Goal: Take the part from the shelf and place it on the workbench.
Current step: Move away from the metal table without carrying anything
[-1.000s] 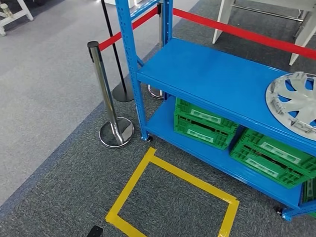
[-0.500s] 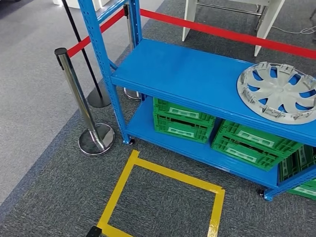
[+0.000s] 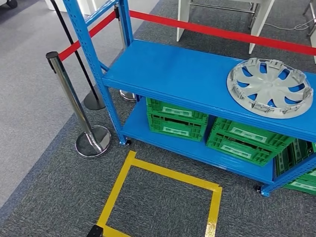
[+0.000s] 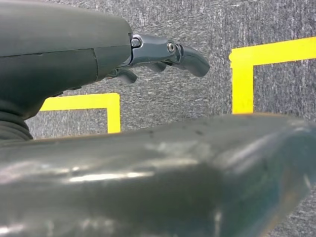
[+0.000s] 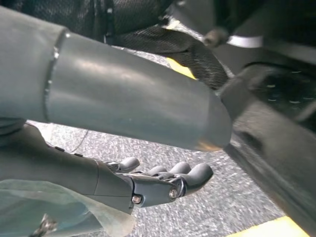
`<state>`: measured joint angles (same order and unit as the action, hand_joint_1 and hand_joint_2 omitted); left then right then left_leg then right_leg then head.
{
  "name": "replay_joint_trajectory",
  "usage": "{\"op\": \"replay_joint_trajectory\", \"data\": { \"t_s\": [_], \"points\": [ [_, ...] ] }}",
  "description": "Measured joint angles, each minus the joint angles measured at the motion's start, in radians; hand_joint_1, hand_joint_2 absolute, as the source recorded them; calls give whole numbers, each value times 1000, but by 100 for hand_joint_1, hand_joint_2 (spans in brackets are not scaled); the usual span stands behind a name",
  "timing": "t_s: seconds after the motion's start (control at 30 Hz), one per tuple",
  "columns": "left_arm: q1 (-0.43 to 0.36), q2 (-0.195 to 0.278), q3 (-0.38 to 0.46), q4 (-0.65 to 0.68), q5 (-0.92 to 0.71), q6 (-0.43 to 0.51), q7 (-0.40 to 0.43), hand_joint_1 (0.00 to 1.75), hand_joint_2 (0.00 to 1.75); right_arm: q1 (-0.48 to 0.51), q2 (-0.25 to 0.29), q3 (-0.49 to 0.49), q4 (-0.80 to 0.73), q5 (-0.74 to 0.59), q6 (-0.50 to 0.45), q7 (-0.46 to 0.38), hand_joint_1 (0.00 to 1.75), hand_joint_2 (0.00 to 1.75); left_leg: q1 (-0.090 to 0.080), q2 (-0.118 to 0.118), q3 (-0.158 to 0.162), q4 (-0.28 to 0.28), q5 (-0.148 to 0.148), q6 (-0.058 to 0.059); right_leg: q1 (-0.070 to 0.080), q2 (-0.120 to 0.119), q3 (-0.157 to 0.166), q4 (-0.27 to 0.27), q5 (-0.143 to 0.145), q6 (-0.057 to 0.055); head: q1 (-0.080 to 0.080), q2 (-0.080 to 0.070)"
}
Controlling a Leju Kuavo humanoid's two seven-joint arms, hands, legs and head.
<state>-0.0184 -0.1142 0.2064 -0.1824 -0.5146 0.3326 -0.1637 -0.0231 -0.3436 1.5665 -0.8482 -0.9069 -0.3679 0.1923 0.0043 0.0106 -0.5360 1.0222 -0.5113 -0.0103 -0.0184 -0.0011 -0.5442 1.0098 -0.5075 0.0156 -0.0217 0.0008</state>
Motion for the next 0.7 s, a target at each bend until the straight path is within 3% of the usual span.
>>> {"op": "replay_joint_trajectory", "data": {
  "t_s": [0.07,0.13,0.17,0.2,0.23,0.3,0.37,0.47,0.53,0.63,0.67,0.7],
  "points": [
    [0,0,0,0,0,0,0,0,0,-1,4,0,10,-3,7,-3,0,0,2,-2,-39,93,-57,-7,0,0,0,-1,2,-10,-1,0],
    [1,-1,0,0,0,0,0,0,0,-1,7,0,18,-5,10,-6,0,0,1,-3,-98,226,-118,-9,3,0,-2,-1,2,-15,-2,0],
    [2,-1,0,0,0,0,0,0,0,-1,8,0,21,-6,11,-6,0,0,1,-3,-115,265,-126,-7,5,1,-1,-1,1,-17,-2,0],
    [2,-1,0,0,0,0,0,0,0,-1,10,0,24,-6,12,-7,0,0,1,-3,-116,268,-114,-4,7,2,-1,-1,1,-17,-2,0],
    [2,-1,0,0,0,0,0,0,0,-1,11,0,27,-7,13,-7,0,0,-1,-4,-99,230,-84,2,10,4,1,-1,1,-17,-2,0],
    [2,2,0,0,-1,0,0,0,0,-2,17,0,32,-9,16,-8,0,0,-7,-7,-39,97,-16,22,14,7,3,-1,1,-17,-1,0],
    [1,4,0,0,-3,0,1,0,0,-3,22,0,37,-11,20,-10,0,0,-13,-9,0,6,11,35,16,9,-1,2,1,-13,-1,0],
    [1,5,0,0,-7,0,2,0,0,-5,26,0,45,-13,25,-12,0,0,-14,-8,4,-19,15,39,14,9,-10,3,3,1,-1,0],
    [1,6,0,0,-7,0,1,0,0,-5,28,0,50,-14,27,-12,0,0,-9,-6,8,-33,24,44,13,8,-27,34,-21,11,3,0],
    [-1,7,0,0,-7,0,-1,0,0,-5,29,0,58,-14,30,-14,0,0,-7,-3,7,-38,28,48,9,7,-106,202,-106,24,7,0],
    [-1,6,0,0,-7,0,-1,0,0,-4,29,0,60,-14,30,-15,0,0,-7,-2,7,-38,28,48,7,7,-127,248,-118,28,7,0],
    [0,6,0,0,-8,0,-1,0,0,-4,30,0,62,-14,31,-15,0,0,-6,-1,7,-37,27,48,6,6,-132,260,-112,31,7,0]
  ]
}}
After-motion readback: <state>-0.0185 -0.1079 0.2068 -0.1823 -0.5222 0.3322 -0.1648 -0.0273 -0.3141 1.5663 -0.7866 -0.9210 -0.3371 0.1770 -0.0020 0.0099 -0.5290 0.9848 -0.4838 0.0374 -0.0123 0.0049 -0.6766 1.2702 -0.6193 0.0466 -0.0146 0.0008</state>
